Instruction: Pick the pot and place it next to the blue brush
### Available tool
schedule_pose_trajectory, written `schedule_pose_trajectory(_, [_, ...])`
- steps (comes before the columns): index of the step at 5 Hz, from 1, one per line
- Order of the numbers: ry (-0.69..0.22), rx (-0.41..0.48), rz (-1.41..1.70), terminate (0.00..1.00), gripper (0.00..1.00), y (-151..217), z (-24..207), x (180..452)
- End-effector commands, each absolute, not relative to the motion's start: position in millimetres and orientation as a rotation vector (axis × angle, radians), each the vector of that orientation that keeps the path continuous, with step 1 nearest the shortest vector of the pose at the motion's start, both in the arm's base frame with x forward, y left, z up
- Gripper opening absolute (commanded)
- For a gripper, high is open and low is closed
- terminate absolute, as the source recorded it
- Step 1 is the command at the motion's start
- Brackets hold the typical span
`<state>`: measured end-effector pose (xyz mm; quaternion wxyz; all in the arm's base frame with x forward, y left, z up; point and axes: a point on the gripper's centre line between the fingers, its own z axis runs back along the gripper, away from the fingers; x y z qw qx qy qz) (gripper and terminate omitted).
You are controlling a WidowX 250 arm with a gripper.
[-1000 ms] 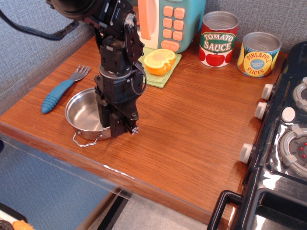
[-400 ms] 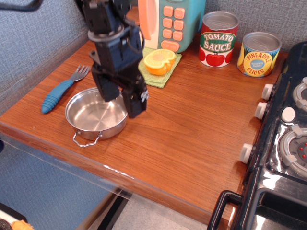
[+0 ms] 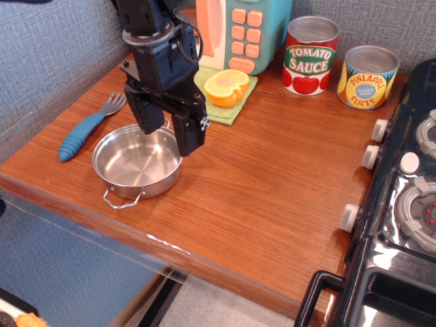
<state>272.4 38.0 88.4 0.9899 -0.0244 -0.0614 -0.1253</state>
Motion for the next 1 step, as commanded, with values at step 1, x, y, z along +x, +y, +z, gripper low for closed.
schedule_pose_trajectory(1, [-0.16,-0.035,-0.255,1.0,1.0,38.7,105.2,269.9])
